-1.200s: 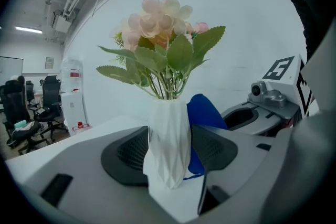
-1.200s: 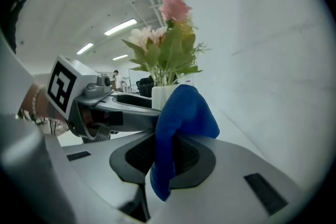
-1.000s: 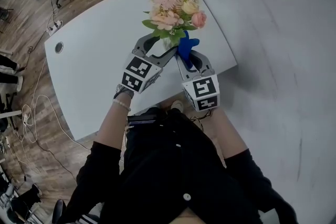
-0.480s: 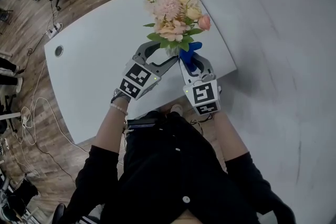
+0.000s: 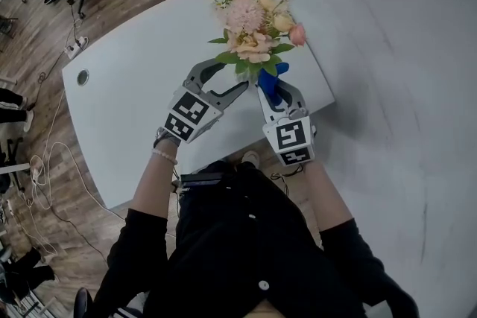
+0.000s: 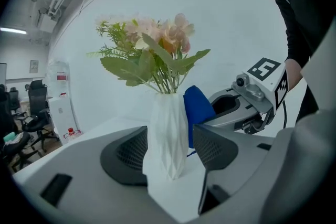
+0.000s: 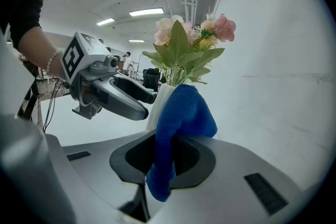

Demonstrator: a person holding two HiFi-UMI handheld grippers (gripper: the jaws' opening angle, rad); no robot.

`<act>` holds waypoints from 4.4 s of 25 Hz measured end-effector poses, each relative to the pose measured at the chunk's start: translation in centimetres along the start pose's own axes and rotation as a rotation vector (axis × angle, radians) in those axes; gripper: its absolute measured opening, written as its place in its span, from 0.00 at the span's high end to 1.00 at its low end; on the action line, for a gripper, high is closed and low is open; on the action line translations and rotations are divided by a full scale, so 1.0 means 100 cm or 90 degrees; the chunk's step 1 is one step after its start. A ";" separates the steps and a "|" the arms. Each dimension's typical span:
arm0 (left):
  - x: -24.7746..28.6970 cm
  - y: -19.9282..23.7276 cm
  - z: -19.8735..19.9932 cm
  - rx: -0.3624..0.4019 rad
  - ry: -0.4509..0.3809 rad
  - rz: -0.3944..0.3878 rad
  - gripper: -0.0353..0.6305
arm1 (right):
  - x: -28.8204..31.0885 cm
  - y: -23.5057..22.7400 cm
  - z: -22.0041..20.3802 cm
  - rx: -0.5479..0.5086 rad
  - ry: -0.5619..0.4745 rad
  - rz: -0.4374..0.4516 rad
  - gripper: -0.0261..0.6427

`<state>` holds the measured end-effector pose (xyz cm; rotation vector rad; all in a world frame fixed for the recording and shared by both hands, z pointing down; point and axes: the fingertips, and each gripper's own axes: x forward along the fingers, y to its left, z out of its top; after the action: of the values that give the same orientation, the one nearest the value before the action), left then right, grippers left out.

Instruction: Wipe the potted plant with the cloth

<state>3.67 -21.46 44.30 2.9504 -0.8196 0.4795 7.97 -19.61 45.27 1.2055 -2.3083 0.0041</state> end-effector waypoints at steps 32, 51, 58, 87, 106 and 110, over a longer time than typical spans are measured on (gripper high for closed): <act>0.003 0.007 0.058 0.018 -0.088 -0.037 0.66 | -0.008 0.011 -0.010 -0.060 0.020 0.000 0.83; 0.001 0.005 0.063 0.050 -0.064 -0.042 0.67 | 0.029 0.062 -0.017 -0.672 0.147 -0.082 0.83; 0.001 0.005 0.060 0.037 -0.057 -0.034 0.67 | 0.051 0.066 -0.049 -0.669 0.210 -0.058 0.83; 0.002 0.004 0.060 0.036 -0.063 -0.030 0.67 | 0.006 -0.016 0.004 -0.094 -0.008 -0.022 0.83; 0.003 0.005 0.059 0.004 -0.043 0.001 0.67 | 0.076 -0.061 -0.005 0.004 -0.017 0.198 0.83; 0.003 0.006 0.058 0.014 -0.049 -0.002 0.67 | 0.091 -0.052 -0.042 0.032 0.071 0.187 0.84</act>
<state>5.26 -22.83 38.81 3.0067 -0.8208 0.3805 9.65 -28.63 51.76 0.8570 -2.3764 0.2300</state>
